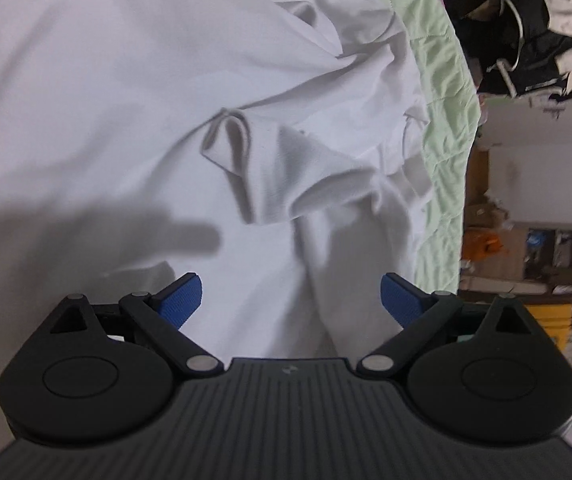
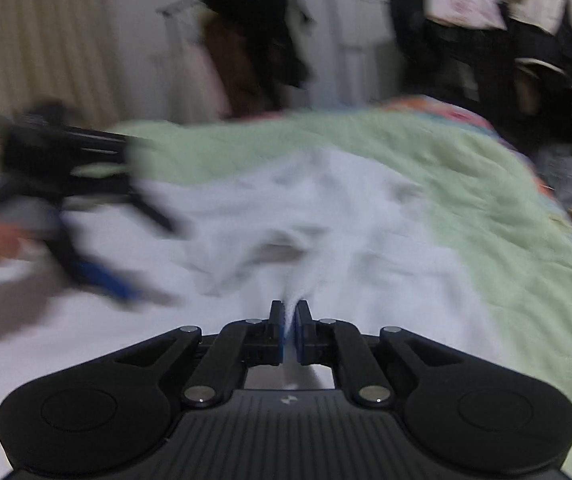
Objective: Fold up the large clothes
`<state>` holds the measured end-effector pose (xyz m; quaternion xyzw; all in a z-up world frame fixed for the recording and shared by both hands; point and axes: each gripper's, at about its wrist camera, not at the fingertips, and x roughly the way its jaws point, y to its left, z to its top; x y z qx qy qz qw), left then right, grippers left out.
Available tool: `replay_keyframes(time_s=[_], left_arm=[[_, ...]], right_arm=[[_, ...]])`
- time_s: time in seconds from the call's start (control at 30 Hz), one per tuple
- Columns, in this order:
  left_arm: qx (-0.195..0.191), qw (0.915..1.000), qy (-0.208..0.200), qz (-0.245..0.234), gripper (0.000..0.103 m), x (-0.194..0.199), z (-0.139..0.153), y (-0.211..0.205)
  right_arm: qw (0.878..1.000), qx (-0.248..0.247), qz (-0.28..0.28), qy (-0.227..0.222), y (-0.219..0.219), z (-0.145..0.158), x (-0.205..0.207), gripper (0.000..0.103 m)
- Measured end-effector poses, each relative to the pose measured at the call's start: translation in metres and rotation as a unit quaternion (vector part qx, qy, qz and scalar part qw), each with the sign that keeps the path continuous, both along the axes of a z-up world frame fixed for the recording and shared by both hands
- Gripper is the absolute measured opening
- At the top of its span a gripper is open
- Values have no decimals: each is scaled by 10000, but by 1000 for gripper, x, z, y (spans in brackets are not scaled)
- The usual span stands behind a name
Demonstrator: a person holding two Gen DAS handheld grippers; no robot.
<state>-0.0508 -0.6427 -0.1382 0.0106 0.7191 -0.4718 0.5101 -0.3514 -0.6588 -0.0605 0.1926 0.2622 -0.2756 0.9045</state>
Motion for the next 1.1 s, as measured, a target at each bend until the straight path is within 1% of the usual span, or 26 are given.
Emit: replay_keyframes(time_s=[0.07, 0.13, 0.17, 0.23, 0.27, 0.3, 0.33, 0.37, 0.4, 0.43, 0.47, 0.5, 0.53, 0.57, 0.6, 0.67, 0.73, 0.77, 0.8, 0.87, 0.9, 0.93, 0.97, 1.0, 1.03, 1.1], left_arm=[[30, 9996, 177, 229, 100, -3, -8, -1], [64, 9994, 200, 282, 100, -7, -13, 0], [80, 9993, 201, 296, 100, -9, -16, 1], [53, 9994, 133, 311, 98, -14, -21, 3], [-13, 9995, 40, 306, 91, -15, -21, 4], [-58, 9995, -52, 296, 66, -15, -20, 5], [-89, 9990, -326, 277, 52, -16, -18, 5], [-121, 9983, -516, 255, 42, -16, -17, 6], [-149, 9979, -587, 243, 37, -14, -17, 6], [-157, 9976, -620, 265, 33, -11, -19, 6], [-160, 9973, -649, 297, 32, -7, -20, 6], [-143, 9972, -660, 336, 32, -4, -21, 7], [-136, 9973, -624, 367, 32, 0, -23, 7], [-134, 9975, -575, 396, 32, 3, -25, 8], [-114, 9978, -518, 404, 32, 6, -27, 8], [-130, 9981, -455, 396, 33, 8, -27, 10], [-116, 9982, -446, 374, 36, 7, -26, 12], [-127, 9985, -418, 336, 40, 7, -25, 13], [-145, 9987, -385, 295, 40, 6, -25, 14], [-177, 9992, -289, 226, 40, 6, -23, 15], [-185, 9992, -268, 218, 41, 6, -22, 16], [-198, 9992, -242, 235, 41, 7, -20, 17], [-215, 9992, -183, 299, 44, 11, -18, 20], [-225, 9991, -143, 343, 53, 13, -18, 21], [-246, 9988, -77, 413, 57, 17, -17, 23], [-382, 9974, 85, 606, 64, 25, -14, 27]], right_arm=[[9988, 74, 462, -169, 26, 2, 3, 6], [9963, -10, 851, -108, 47, -2, 5, 6], [9927, -61, 1207, -42, 60, -7, 7, 6], [9845, 146, 1742, 120, 72, -17, 9, 8], [9816, 267, 1880, 197, 75, -21, 11, 10], [9796, 388, 1946, 310, 75, -26, 11, 14], [9772, 516, 2008, 452, 75, -32, 10, 17], [9758, 595, 2037, 517, 74, -35, 9, 18], [9748, 700, 2059, 497, 70, -34, 7, 21], [9736, 843, 2084, 388, 64, -30, 2, 29], [9734, 915, 2083, 254, 59, -26, -2, 34], [9750, 925, 2021, 36, 53, -19, -7, 46], [9785, 908, 1828, -308, 41, -7, -14, 52], [9806, 895, 1674, -499, 35, 0, -18, 53], [9836, 898, 1455, -566, 27, 5, -19, 54], [9918, 788, 936, -358, 7, 13, -10, 54], [9968, 309, 641, 352, -4, 9, 14, 54], [9963, 126, 593, 615, -8, 5, 24, 54], [9943, -51, 617, 869, -11, -1, 36, 53], [9810, -567, 696, 1721, -15, -23, 73, 48], [9760, -669, 734, 1936, -14, -30, 84, 33], [9739, -651, 904, 1979, -16, -36, 96, 8], [9760, -513, 981, 1876, -18, -41, 106, 9], [9861, -186, 747, 1470, -23, -39, 107, 9], [9937, 138, 466, 1012, -27, -34, 103, 9], [9977, 471, 261, 411, -25, -26, 95, 9]])
